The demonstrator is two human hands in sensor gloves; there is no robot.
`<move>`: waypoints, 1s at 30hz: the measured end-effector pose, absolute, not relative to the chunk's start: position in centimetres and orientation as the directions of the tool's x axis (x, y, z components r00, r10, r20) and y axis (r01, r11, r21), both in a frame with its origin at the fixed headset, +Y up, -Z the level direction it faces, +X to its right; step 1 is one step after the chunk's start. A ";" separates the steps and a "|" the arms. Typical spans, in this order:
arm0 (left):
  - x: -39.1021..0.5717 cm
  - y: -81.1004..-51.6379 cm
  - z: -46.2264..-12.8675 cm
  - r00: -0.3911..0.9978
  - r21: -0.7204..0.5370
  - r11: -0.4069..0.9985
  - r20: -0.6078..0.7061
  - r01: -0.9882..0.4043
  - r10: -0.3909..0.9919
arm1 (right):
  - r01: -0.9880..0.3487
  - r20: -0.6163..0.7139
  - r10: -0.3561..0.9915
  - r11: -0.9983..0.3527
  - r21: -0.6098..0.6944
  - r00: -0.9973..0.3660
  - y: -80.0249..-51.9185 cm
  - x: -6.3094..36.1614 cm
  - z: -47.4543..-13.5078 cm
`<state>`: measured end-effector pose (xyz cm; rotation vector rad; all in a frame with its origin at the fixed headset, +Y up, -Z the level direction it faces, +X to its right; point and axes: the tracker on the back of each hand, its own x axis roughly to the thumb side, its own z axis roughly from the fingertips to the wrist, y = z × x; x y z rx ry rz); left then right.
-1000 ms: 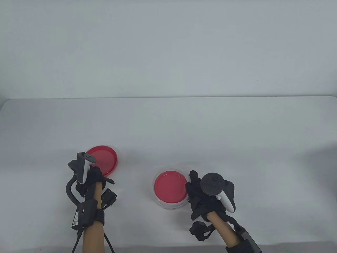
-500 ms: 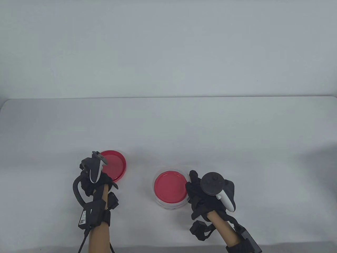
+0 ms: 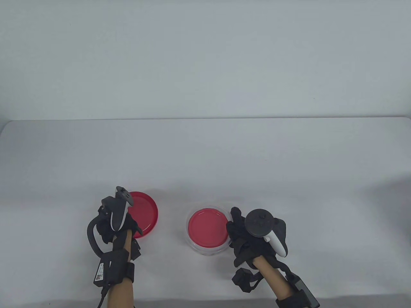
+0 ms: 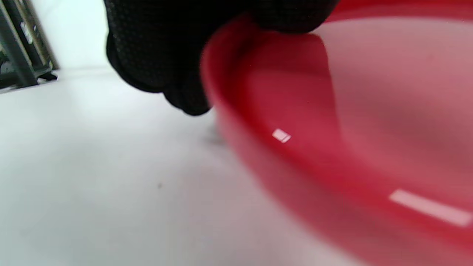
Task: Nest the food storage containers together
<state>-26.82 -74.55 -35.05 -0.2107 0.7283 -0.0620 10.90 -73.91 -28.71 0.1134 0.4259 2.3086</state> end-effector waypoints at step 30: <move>-7.7 -67.2 -25.6 0.877 -0.021 0.998 0.476 -0.063 0.065 | -0.827 -0.170 0.843 -0.426 0.366 -0.510 -74.8 11.8 -29.3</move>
